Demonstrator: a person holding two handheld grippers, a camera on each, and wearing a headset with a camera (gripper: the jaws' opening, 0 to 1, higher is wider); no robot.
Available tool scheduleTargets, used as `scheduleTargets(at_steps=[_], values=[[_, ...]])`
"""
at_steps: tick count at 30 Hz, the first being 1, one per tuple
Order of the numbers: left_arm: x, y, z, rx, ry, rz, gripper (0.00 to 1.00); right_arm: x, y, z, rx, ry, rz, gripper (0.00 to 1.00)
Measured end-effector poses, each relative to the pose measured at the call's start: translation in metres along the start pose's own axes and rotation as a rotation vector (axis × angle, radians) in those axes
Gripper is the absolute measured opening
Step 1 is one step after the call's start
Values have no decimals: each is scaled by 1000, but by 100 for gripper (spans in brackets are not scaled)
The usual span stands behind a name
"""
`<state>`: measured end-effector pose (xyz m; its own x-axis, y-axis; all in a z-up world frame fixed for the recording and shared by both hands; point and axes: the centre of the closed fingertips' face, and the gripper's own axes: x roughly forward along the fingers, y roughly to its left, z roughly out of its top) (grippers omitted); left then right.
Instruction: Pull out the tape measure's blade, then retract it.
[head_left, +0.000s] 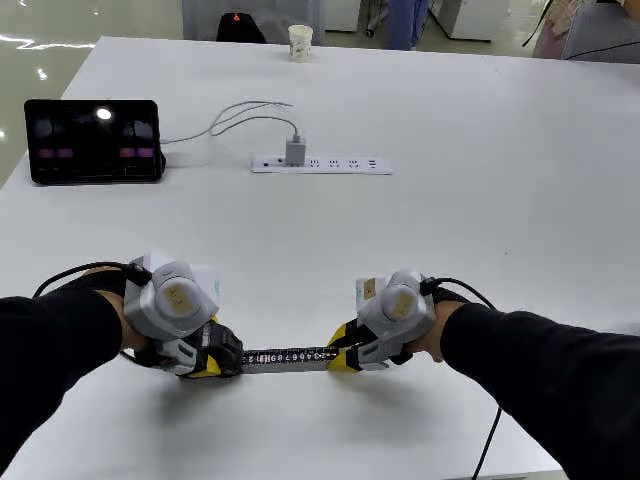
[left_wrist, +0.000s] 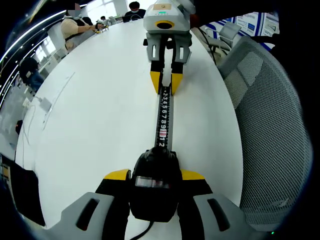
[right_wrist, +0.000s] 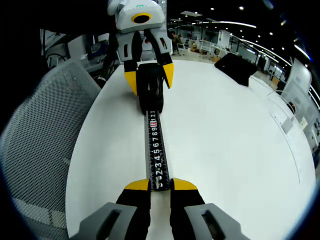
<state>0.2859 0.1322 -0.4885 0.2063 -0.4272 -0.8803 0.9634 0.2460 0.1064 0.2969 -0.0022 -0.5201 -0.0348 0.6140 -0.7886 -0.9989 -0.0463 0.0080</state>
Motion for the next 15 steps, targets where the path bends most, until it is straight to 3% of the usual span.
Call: scheduleTargets(at_steps=[15], values=[[0,0,0,1,2,-1,31,-5,1,-9,11,10,-4,11]])
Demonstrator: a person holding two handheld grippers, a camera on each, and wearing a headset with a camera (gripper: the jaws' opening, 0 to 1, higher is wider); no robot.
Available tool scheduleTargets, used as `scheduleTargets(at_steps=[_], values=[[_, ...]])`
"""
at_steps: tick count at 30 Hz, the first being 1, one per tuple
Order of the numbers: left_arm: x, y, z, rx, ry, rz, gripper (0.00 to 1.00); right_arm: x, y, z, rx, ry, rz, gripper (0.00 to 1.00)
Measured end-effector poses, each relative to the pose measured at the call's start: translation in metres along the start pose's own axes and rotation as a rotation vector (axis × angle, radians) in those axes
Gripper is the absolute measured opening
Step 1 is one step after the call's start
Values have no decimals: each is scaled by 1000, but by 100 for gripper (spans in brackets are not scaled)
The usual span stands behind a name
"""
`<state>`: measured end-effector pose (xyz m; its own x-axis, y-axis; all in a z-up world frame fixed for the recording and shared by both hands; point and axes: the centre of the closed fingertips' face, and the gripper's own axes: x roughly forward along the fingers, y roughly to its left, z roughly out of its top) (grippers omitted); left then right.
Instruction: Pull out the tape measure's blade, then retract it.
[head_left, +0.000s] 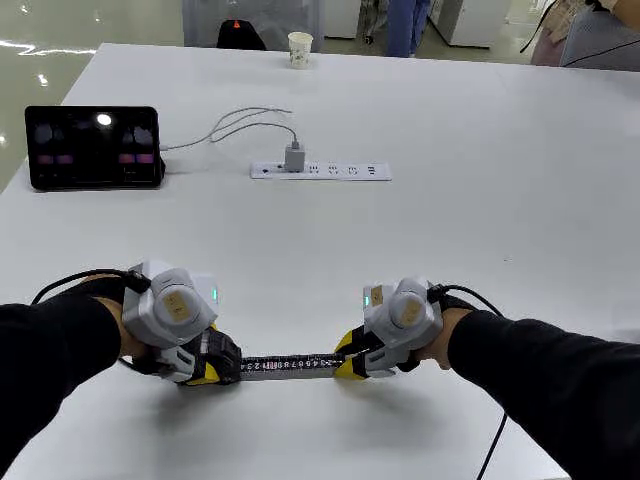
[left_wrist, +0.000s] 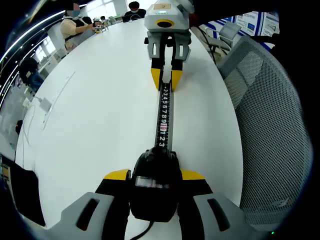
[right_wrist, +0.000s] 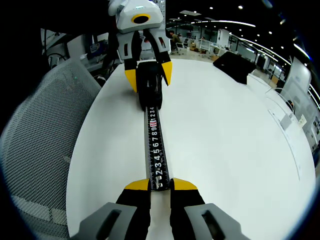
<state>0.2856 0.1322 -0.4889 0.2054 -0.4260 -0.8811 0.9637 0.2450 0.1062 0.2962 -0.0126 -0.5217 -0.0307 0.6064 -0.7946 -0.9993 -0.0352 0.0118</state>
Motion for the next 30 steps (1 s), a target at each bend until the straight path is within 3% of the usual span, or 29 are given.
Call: scheduleTargets(at_steps=[30], values=[[-2,0,0,1,-4,2,31,-11,-2,-12,34,-2,13,10]])
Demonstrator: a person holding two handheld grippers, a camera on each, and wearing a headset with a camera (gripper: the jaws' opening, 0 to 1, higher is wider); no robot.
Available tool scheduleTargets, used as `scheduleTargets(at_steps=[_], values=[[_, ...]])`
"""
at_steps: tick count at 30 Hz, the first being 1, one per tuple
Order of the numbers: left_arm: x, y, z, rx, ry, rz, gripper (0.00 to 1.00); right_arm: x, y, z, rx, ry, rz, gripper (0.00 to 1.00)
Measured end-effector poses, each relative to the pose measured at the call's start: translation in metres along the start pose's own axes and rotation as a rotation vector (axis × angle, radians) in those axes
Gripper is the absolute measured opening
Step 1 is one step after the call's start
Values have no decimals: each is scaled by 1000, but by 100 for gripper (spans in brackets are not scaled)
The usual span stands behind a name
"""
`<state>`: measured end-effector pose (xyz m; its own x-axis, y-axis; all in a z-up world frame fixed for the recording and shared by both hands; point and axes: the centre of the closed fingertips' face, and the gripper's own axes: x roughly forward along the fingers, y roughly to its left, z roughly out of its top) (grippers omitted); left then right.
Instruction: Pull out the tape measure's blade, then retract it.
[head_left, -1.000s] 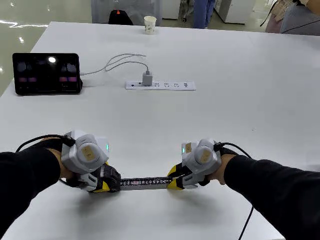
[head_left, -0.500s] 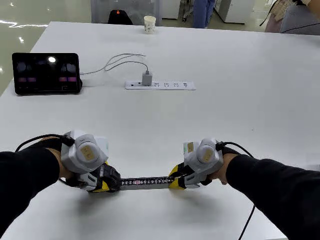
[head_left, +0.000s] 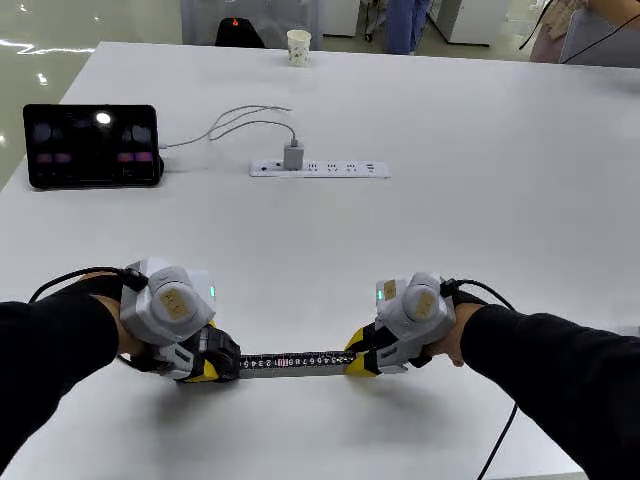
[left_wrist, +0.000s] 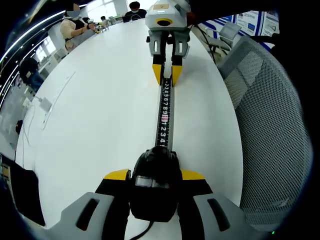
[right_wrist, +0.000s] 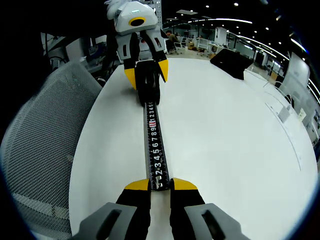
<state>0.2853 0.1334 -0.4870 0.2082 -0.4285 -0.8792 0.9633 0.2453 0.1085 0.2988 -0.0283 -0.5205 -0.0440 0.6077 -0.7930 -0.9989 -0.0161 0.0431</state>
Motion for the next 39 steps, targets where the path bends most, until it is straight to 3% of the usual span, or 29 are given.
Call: scheduleTargets(at_steps=[39], values=[[1,-1,1,1,-5,2,31,-19,-2,-23,7,8,-19,10]])
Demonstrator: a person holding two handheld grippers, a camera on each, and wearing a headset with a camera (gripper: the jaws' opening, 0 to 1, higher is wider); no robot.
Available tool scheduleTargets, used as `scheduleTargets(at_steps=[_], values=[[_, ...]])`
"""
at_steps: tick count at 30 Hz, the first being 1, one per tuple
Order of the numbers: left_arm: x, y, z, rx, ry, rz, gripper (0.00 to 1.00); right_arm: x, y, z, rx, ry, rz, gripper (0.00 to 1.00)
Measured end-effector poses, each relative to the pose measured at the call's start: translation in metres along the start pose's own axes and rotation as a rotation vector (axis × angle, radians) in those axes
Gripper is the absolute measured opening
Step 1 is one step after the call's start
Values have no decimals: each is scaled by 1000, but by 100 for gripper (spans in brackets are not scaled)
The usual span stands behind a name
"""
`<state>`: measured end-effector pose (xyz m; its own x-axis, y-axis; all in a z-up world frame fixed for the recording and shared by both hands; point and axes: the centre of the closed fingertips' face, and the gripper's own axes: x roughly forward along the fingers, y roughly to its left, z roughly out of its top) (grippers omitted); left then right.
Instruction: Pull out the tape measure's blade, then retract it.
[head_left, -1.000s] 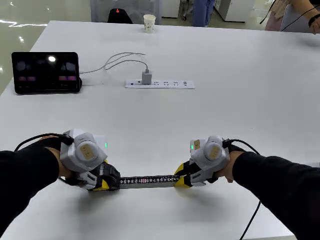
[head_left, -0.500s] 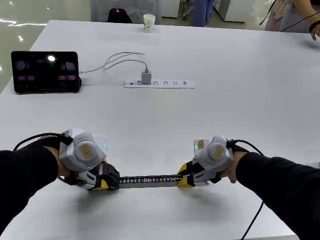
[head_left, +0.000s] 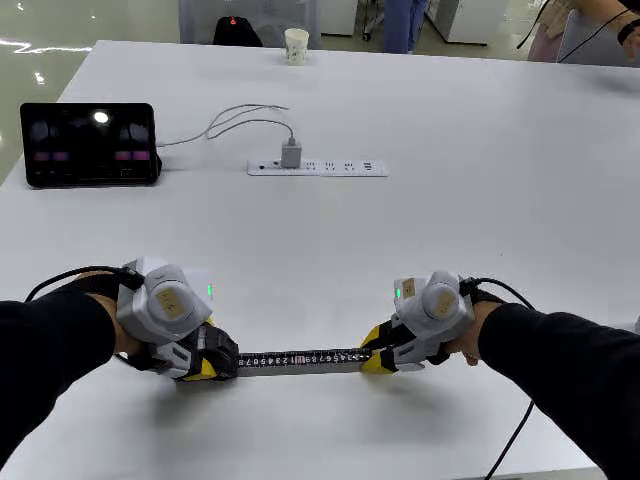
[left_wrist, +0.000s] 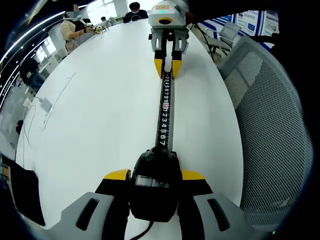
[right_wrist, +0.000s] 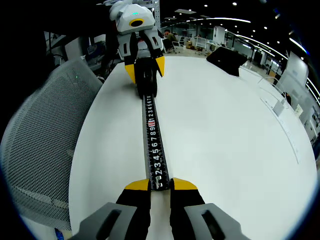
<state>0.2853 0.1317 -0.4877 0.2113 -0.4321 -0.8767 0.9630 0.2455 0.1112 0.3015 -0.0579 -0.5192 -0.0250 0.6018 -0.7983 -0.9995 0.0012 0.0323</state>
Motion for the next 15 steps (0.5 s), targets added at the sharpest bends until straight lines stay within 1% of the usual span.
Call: scheduleTargets(at_steps=[15], values=[[0,0,0,1,0,4,31,-10,-3,-13,10,6,-7,10]])
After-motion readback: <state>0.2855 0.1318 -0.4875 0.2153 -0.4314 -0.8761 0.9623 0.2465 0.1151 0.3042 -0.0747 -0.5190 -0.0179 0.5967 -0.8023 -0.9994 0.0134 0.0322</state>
